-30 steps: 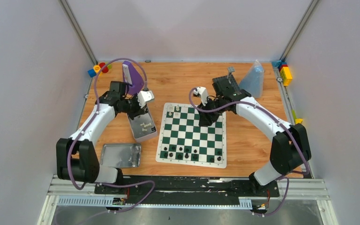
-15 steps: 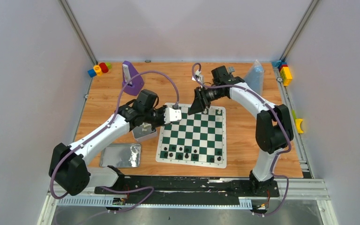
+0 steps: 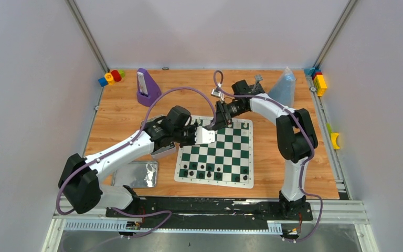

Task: Set up the chess pieces on the board
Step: Place the chess piece on the chessboard.

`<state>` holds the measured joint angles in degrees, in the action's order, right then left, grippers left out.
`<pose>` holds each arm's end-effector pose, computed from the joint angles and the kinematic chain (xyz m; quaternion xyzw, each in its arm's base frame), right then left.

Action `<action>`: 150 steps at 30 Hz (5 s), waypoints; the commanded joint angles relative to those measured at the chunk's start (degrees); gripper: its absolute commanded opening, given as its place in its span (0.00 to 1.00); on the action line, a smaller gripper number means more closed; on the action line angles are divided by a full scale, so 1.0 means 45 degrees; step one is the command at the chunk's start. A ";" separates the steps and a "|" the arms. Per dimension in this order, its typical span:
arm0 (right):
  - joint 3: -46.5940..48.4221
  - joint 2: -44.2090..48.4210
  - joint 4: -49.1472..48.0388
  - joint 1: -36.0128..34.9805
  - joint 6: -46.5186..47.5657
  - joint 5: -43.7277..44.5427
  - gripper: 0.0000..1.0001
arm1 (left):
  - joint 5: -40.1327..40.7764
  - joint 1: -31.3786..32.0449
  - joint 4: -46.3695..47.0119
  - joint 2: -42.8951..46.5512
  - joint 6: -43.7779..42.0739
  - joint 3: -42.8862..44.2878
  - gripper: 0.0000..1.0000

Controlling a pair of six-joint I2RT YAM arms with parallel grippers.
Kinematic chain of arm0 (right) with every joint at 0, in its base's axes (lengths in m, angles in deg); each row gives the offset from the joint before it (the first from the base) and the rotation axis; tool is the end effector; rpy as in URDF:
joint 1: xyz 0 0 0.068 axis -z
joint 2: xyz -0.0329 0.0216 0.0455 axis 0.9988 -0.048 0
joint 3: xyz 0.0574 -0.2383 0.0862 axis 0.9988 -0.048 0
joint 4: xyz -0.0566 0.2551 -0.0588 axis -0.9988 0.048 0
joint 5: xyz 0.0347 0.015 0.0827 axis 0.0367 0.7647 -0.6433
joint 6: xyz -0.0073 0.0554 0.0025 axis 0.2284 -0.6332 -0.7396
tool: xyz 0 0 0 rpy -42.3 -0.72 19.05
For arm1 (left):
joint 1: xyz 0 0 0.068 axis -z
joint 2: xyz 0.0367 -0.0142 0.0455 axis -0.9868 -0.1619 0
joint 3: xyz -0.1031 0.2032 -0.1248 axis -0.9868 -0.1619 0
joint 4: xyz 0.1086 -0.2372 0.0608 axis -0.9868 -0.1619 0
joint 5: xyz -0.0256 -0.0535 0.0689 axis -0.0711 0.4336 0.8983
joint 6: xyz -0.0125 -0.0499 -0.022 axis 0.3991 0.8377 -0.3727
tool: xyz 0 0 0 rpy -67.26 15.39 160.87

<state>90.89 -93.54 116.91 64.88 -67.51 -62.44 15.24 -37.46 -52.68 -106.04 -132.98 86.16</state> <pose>0.3541 0.1864 0.1953 -0.2984 0.7162 0.6287 0.0517 0.2064 -0.2093 0.2479 0.6788 0.6218 -0.1291 0.3688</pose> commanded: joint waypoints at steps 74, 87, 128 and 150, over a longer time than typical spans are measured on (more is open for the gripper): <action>0.0037 0.1297 0.1382 0.0225 0.2012 0.2785 0.00 | 0.2443 0.0771 0.1798 0.1187 0.1372 -0.0990 0.67; -0.5232 0.6982 0.0325 -0.0110 0.4158 0.9144 0.00 | 0.0297 -0.3899 -0.0008 0.1366 0.3947 -0.0270 0.83; -0.8970 0.7619 -0.1354 -0.4323 0.4285 1.3985 0.02 | 0.0215 -0.6476 -0.1912 -0.0053 0.5024 0.1383 0.87; -0.9049 0.7426 -0.1391 -0.4511 0.4250 1.4187 0.15 | 0.0207 -0.6469 -0.1914 0.0089 0.4981 0.1319 0.88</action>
<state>50.28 -60.16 111.45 45.16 -48.78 0.94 16.24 -66.27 -61.44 -106.70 -111.35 90.29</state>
